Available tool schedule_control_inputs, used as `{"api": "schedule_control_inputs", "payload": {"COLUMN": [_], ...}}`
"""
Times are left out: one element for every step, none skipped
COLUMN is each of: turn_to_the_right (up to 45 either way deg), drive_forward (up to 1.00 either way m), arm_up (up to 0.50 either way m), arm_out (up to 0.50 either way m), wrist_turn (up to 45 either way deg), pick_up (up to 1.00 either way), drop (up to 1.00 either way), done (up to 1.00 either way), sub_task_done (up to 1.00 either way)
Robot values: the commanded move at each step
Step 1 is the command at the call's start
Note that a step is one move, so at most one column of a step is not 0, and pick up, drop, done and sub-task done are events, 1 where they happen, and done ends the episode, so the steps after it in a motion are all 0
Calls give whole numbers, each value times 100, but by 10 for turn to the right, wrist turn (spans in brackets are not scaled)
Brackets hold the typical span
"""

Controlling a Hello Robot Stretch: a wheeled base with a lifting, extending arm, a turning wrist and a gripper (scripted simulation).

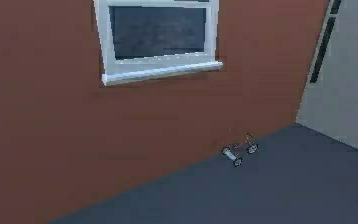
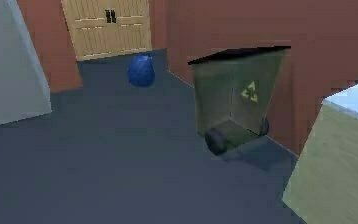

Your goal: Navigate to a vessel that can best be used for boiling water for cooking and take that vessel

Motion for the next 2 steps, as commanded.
{"api": "schedule_control_inputs", "payload": {"turn_to_the_right": [450,450], "drive_forward": [0,0], "arm_up": [0,0], "arm_out": [0,0], "wrist_turn": [0,0], "pick_up": [0,0], "drop": [0,0], "done": [0,0], "sub_task_done": [0,0]}}
